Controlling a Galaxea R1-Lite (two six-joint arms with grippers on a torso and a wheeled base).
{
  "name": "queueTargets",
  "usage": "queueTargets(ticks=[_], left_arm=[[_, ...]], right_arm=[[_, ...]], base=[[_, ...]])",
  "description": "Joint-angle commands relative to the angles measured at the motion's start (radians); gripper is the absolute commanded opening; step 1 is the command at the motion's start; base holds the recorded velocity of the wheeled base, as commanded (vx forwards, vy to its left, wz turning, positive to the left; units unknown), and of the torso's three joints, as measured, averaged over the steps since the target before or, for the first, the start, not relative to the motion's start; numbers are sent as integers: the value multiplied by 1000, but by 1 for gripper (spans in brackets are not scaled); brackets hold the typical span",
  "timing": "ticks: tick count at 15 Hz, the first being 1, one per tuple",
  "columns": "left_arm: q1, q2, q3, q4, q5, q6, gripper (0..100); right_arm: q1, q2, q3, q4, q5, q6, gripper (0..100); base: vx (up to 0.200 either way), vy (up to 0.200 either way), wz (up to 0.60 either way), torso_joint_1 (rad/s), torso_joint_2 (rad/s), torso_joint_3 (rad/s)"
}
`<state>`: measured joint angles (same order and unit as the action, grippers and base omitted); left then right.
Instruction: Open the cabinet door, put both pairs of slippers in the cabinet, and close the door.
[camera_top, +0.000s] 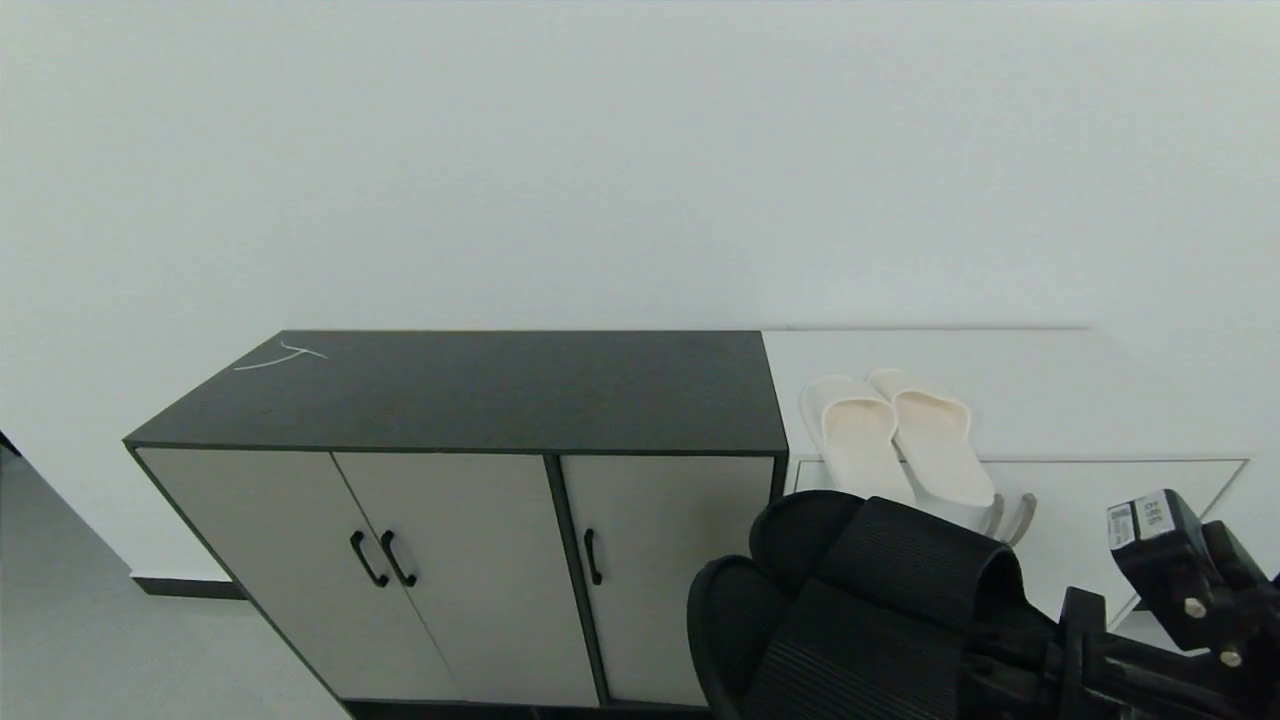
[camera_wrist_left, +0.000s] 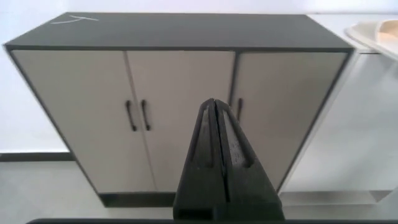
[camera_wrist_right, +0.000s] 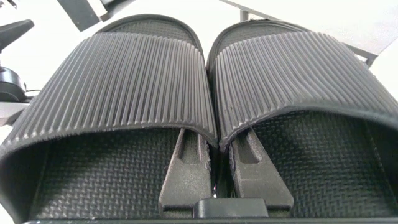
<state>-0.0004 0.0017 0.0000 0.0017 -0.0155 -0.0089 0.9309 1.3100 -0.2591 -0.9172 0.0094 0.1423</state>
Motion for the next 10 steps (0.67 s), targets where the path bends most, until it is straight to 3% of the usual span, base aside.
queueTargets(ticks=[1, 10], left_arm=[[0, 0, 0, 0, 0, 0, 0], [-1, 0, 0, 0, 0, 0, 0]], right_arm=[[0, 3, 0, 0, 1, 0, 0], [2, 3, 11, 0, 1, -3, 0]], base=[[0, 200, 0, 7, -2, 2], [0, 200, 0, 2, 4, 1]])
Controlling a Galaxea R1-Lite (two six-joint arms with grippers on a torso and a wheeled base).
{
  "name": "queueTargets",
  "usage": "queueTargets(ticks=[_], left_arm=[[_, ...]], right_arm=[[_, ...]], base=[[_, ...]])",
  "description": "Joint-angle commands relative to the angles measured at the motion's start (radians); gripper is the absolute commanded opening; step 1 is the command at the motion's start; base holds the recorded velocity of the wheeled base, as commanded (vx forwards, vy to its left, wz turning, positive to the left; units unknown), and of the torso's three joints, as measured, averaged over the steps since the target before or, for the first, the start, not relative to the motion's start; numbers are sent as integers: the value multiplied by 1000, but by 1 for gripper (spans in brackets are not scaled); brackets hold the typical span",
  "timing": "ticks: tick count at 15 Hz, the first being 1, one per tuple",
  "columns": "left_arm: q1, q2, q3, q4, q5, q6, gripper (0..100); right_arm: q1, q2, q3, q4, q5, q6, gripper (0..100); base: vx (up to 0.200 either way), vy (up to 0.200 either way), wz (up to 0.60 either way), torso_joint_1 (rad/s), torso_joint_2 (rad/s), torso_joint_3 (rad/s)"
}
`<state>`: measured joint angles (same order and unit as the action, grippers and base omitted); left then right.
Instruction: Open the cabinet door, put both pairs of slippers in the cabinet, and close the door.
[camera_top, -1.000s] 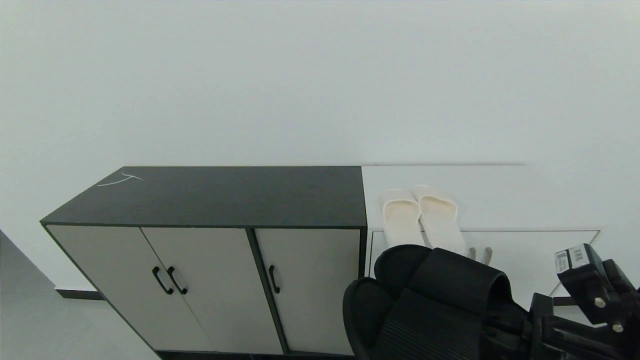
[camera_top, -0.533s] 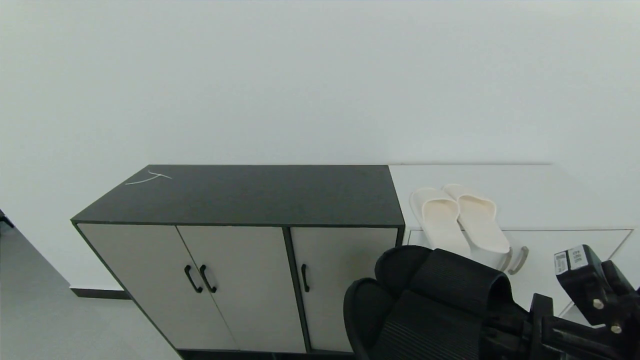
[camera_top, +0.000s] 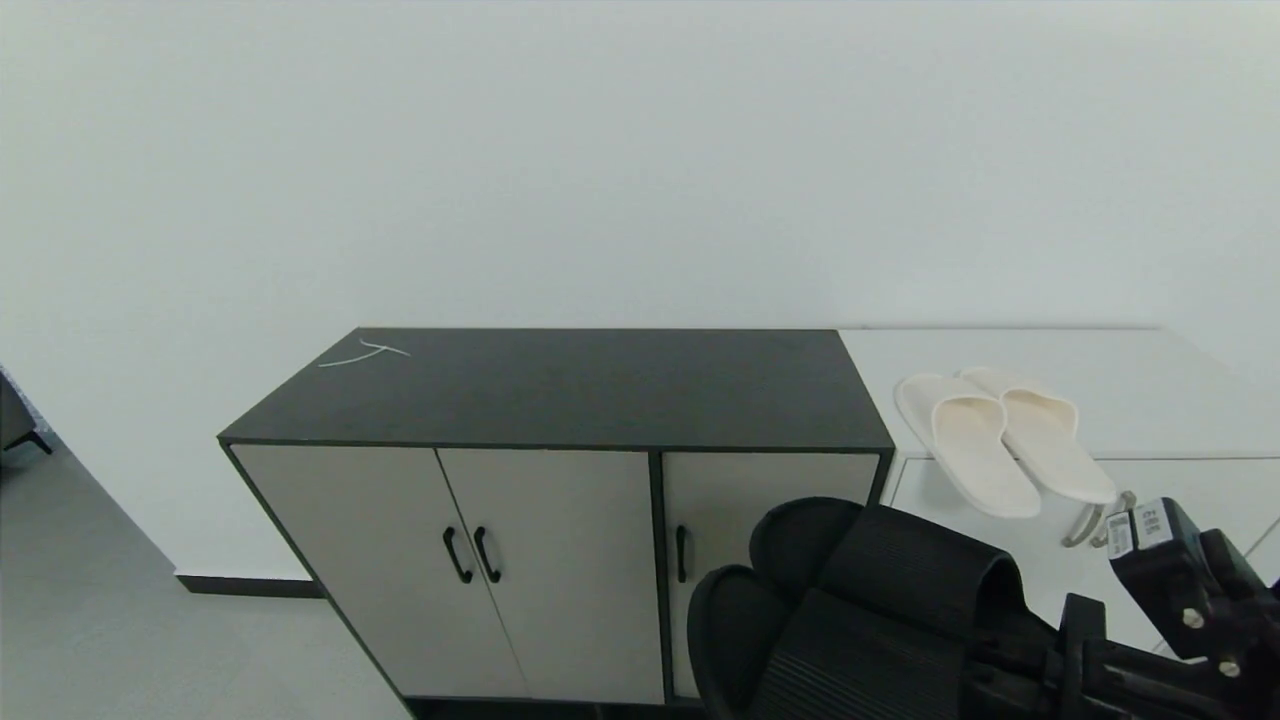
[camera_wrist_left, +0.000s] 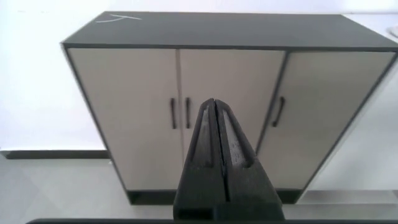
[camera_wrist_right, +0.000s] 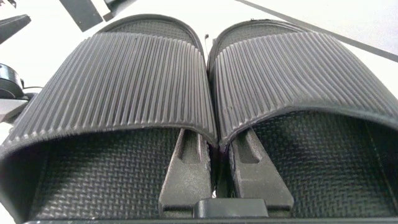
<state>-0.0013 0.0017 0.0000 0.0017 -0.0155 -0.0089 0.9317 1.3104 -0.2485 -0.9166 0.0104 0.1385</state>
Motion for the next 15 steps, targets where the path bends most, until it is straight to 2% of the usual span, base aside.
queueTargets(ticks=[1, 15], left_arm=[[0, 0, 0, 0, 0, 0, 0], [1, 0, 0, 0, 0, 0, 0]], right_arm=[[1, 3, 2, -1, 0, -10, 0], [1, 3, 15, -1, 0, -25, 0]], base=[[0, 200, 0, 2, 7, 2], [0, 200, 0, 3, 3, 3]])
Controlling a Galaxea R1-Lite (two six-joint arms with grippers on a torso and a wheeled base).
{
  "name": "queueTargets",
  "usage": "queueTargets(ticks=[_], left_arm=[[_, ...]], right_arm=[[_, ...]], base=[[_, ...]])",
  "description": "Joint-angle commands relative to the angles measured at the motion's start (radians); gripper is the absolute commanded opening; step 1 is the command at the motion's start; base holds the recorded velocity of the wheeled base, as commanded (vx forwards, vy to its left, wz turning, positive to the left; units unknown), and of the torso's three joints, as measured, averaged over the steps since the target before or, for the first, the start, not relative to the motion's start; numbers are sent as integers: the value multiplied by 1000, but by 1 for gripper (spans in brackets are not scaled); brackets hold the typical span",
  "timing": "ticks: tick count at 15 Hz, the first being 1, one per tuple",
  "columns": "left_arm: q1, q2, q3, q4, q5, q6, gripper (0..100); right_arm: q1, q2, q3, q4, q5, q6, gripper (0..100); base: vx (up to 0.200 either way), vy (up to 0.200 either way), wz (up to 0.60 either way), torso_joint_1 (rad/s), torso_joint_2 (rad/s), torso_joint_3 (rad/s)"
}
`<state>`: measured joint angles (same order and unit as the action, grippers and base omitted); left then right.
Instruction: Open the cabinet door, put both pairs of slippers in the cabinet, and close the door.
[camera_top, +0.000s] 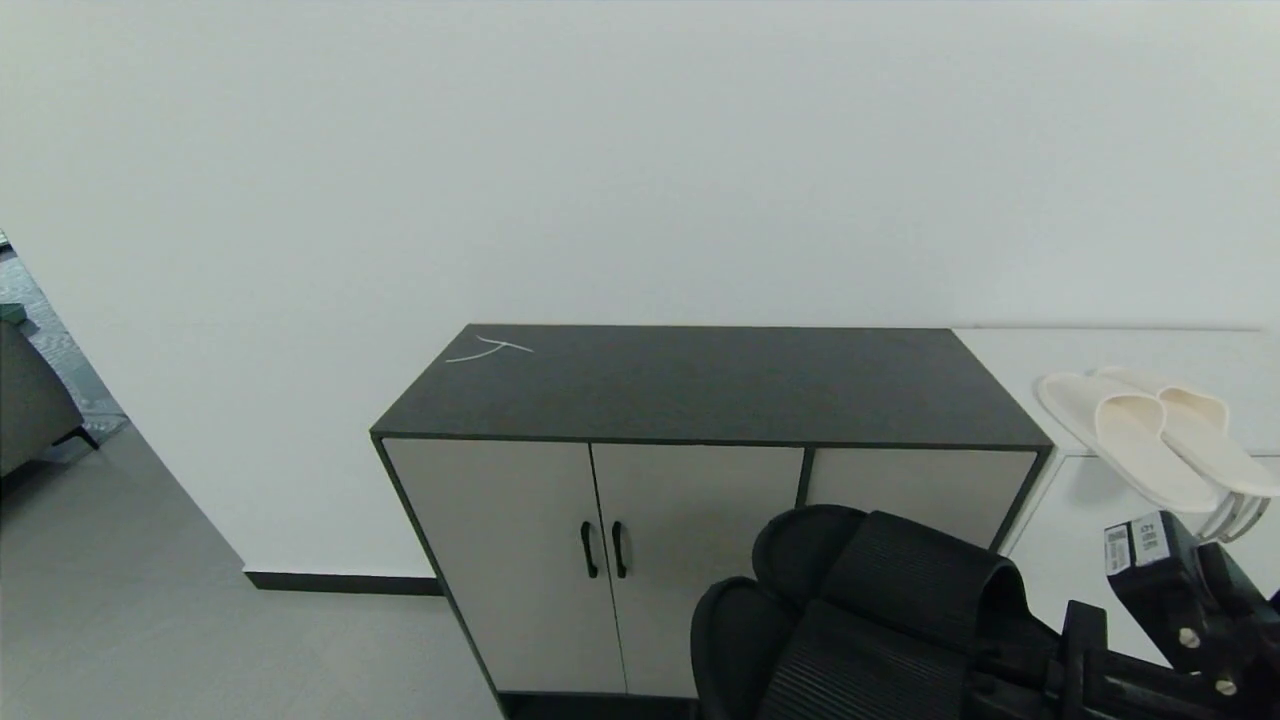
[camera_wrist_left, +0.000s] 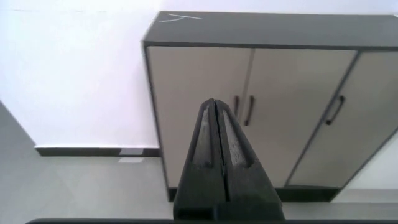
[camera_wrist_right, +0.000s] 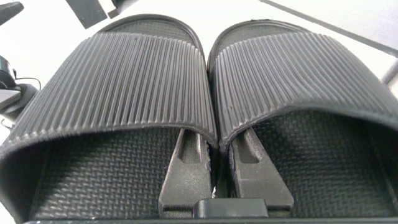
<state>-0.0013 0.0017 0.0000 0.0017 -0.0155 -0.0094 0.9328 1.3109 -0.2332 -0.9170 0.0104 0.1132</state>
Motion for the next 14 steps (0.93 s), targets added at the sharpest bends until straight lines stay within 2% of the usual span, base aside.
queueTargets(ticks=[1, 2, 7, 14], left_arm=[[0, 0, 0, 0, 0, 0, 0], [0, 0, 0, 0, 0, 0, 0], [1, 0, 0, 0, 2, -1, 0], [0, 0, 0, 0, 0, 0, 0]], right_arm=[[0, 2, 0, 0, 0, 0, 0], [0, 2, 0, 0, 0, -1, 0], [0, 2, 6, 0, 0, -23, 0], [0, 1, 9, -2, 0, -26, 0]], base=[[0, 200, 0, 2, 7, 2], [0, 200, 0, -7, 2, 7], [0, 0, 0, 0, 0, 0], [200, 0, 0, -5, -1, 2]])
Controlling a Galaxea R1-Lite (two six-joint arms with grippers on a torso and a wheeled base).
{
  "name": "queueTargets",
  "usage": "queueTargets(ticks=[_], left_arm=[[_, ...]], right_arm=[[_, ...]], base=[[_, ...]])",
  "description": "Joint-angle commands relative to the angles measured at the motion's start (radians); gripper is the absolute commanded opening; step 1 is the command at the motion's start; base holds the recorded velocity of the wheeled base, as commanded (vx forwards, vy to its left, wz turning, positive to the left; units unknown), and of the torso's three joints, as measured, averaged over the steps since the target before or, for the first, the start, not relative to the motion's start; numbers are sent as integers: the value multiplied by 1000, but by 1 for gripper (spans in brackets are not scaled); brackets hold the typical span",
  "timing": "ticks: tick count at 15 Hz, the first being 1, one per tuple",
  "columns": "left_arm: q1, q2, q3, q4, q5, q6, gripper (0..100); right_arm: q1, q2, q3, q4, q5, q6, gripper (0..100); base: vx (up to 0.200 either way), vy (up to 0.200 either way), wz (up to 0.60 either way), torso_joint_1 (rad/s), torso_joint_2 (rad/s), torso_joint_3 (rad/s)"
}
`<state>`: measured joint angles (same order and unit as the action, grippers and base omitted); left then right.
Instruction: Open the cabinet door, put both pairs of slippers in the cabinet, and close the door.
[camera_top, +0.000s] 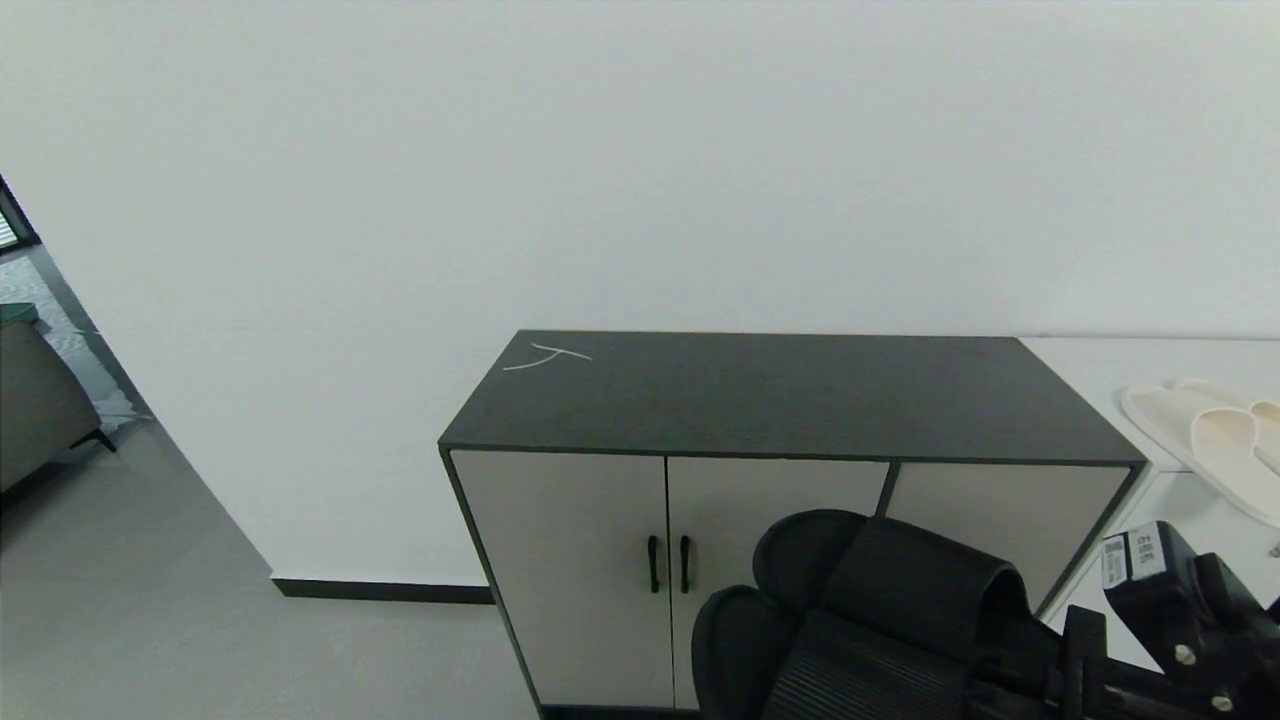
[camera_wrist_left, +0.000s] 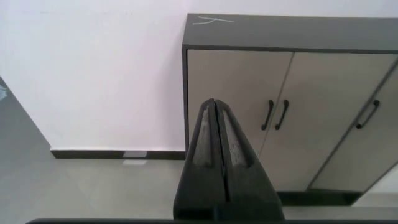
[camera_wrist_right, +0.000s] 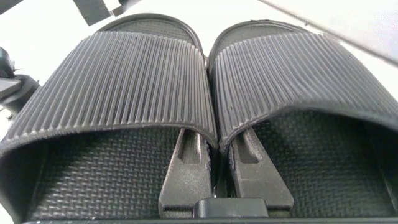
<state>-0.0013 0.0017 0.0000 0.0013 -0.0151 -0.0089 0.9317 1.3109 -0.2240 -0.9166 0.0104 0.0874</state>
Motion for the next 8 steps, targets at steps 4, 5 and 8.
queueTargets(ticks=[4, 5, 8], left_arm=[[0, 0, 0, 0, 1, -2, 0], [1, 0, 0, 0, 1, -2, 0], [1, 0, 0, 0, 0, -2, 0]], right_arm=[[1, 2, 0, -1, 0, 0, 0], [1, 2, 0, -1, 0, 0, 0], [1, 2, 2, -1, 0, 0, 0]], base=[[0, 0, 0, 0, 0, 0], [0, 0, 0, -66, 115, 66], [0, 0, 0, -149, 329, 165]])
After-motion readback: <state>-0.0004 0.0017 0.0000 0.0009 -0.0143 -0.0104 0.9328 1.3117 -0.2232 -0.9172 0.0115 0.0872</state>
